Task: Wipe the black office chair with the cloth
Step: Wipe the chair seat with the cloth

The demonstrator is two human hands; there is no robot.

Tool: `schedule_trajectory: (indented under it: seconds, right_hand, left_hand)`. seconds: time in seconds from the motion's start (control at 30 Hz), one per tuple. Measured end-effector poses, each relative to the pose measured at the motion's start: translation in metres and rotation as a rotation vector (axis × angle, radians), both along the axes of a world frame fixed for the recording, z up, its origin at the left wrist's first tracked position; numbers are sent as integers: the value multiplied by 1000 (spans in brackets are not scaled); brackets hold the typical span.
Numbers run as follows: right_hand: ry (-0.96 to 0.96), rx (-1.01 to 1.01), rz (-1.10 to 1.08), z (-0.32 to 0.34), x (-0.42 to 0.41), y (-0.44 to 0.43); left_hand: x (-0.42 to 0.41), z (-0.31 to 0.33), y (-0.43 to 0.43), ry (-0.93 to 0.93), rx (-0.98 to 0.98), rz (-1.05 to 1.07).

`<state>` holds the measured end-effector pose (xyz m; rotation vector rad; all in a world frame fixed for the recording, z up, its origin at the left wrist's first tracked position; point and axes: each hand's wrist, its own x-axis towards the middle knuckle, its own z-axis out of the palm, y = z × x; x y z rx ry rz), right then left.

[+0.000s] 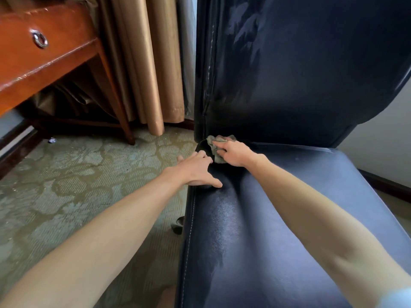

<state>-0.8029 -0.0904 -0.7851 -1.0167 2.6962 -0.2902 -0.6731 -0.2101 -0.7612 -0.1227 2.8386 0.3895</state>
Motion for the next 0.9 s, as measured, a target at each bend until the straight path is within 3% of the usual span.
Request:
schedule_trajectory:
  seconds: [0.37,0.9]
  right_hand:
    - [72,-37,-133,10,-5,85]
    - [33,-72,-90,4,-1,67]
  left_hand:
    - [-17,16,48,-62,-255,95]
    - [-56,6,47,-192,-166,-1]
